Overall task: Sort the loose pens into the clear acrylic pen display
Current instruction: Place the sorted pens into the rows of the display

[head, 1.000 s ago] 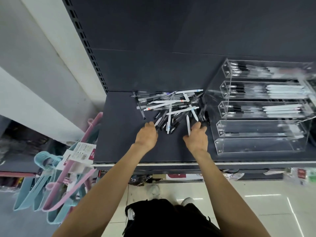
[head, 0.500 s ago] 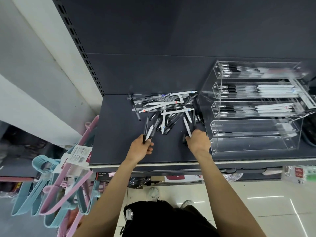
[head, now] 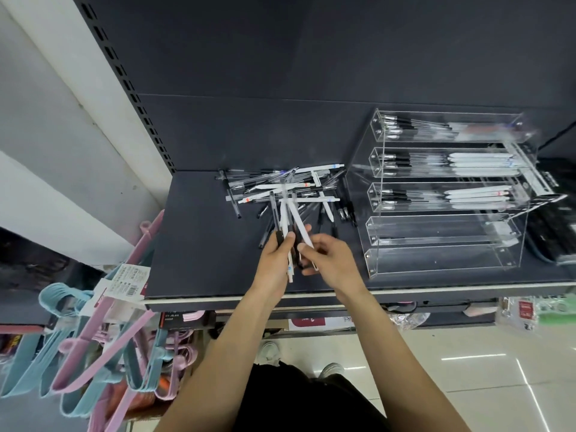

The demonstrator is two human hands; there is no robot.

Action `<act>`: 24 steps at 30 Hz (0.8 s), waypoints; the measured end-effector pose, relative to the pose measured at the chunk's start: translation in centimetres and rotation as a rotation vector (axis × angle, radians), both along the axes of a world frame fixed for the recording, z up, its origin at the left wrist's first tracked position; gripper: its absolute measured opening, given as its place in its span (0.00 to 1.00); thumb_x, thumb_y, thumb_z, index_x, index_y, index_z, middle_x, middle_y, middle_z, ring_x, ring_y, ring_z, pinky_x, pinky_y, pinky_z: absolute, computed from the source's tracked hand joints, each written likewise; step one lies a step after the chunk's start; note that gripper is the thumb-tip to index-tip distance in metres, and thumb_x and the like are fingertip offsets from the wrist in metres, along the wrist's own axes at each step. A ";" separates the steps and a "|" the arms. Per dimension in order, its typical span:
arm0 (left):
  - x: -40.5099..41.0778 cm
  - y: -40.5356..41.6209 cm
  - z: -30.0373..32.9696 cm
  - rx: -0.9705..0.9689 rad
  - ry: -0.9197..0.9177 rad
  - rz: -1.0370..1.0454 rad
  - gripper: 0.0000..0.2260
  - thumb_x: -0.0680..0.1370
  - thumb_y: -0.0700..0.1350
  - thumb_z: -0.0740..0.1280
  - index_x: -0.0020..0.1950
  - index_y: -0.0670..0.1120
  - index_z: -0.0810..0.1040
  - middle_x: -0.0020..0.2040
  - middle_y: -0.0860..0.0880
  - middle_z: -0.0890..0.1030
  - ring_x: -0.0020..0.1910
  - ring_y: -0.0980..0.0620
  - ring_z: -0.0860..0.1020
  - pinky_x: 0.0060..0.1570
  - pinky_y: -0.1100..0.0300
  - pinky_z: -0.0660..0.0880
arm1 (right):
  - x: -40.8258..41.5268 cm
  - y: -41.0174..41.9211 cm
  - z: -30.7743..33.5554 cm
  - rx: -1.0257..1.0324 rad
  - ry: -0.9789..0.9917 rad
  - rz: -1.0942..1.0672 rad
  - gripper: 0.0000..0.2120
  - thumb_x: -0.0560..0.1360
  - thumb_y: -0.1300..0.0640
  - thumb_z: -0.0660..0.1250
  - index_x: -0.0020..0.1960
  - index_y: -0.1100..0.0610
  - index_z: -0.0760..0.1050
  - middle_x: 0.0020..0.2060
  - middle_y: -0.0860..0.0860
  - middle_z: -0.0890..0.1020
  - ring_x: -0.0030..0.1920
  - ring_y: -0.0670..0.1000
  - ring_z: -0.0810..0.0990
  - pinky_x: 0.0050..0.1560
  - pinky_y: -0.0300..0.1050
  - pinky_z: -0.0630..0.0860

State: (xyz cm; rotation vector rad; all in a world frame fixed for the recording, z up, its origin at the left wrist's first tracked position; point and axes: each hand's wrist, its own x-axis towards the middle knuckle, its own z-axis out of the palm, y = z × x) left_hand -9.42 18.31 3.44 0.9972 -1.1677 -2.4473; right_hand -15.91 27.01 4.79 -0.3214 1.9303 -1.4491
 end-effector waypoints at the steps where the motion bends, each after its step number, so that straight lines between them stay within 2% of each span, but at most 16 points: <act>1: 0.0 0.1 0.2 0.024 0.038 0.023 0.10 0.83 0.41 0.56 0.58 0.45 0.76 0.56 0.48 0.83 0.51 0.52 0.82 0.44 0.59 0.78 | 0.1 0.0 0.2 0.011 0.050 0.003 0.02 0.76 0.61 0.67 0.48 0.58 0.77 0.34 0.50 0.78 0.32 0.45 0.79 0.34 0.41 0.80; 5: 0.5 0.2 0.5 -0.004 0.089 0.107 0.11 0.82 0.39 0.58 0.62 0.41 0.74 0.55 0.48 0.83 0.54 0.52 0.81 0.47 0.62 0.79 | 0.3 0.4 0.1 0.132 0.330 0.016 0.04 0.75 0.54 0.69 0.45 0.55 0.79 0.32 0.49 0.80 0.33 0.48 0.79 0.36 0.44 0.80; 7: 0.8 0.4 0.7 -0.021 0.089 0.139 0.10 0.82 0.39 0.59 0.61 0.43 0.75 0.53 0.50 0.84 0.54 0.54 0.81 0.48 0.63 0.78 | 0.7 0.6 -0.2 0.248 0.557 0.037 0.08 0.74 0.49 0.69 0.43 0.53 0.81 0.31 0.47 0.77 0.32 0.48 0.76 0.36 0.43 0.75; 9: 1.1 0.7 0.7 -0.016 0.083 0.164 0.10 0.81 0.39 0.60 0.60 0.43 0.76 0.53 0.49 0.84 0.54 0.53 0.81 0.51 0.61 0.78 | 1.0 0.6 -0.2 0.277 0.676 0.016 0.09 0.73 0.47 0.69 0.43 0.52 0.81 0.31 0.46 0.75 0.32 0.47 0.74 0.35 0.42 0.70; 13: 1.4 1.3 0.5 0.024 0.044 0.201 0.08 0.80 0.40 0.61 0.57 0.46 0.78 0.51 0.48 0.82 0.53 0.51 0.79 0.57 0.54 0.75 | 1.5 0.3 0.1 0.178 0.620 -0.026 0.10 0.70 0.49 0.73 0.46 0.51 0.75 0.29 0.42 0.76 0.30 0.43 0.76 0.33 0.35 0.72; 16: 1.5 1.6 0.2 0.093 0.029 0.178 0.08 0.81 0.41 0.61 0.56 0.48 0.79 0.51 0.50 0.83 0.51 0.55 0.81 0.54 0.58 0.76 | 1.5 0.3 0.2 0.174 0.670 -0.044 0.11 0.69 0.50 0.74 0.43 0.51 0.72 0.30 0.42 0.77 0.31 0.41 0.77 0.33 0.30 0.72; 20: 1.3 2.0 -0.2 0.124 0.001 0.171 0.09 0.81 0.41 0.61 0.60 0.44 0.77 0.53 0.46 0.82 0.56 0.50 0.79 0.61 0.55 0.74 | 1.1 0.7 -0.3 0.151 0.819 -0.003 0.07 0.70 0.52 0.74 0.44 0.54 0.79 0.34 0.45 0.81 0.34 0.43 0.79 0.36 0.40 0.78; 22: 1.0 2.5 -0.2 0.123 0.008 0.186 0.11 0.81 0.39 0.60 0.62 0.43 0.76 0.55 0.46 0.83 0.55 0.51 0.79 0.60 0.56 0.74 | 0.9 1.3 -0.6 0.169 0.877 0.021 0.07 0.70 0.53 0.73 0.45 0.54 0.79 0.36 0.46 0.82 0.35 0.45 0.79 0.34 0.44 0.78; 24: 0.4 3.2 -0.1 0.117 0.027 0.191 0.12 0.81 0.38 0.59 0.63 0.43 0.75 0.56 0.48 0.83 0.54 0.53 0.80 0.56 0.58 0.76 | 0.6 2.0 -0.8 0.184 0.948 0.045 0.06 0.71 0.54 0.73 0.46 0.54 0.81 0.38 0.46 0.82 0.37 0.47 0.78 0.33 0.43 0.76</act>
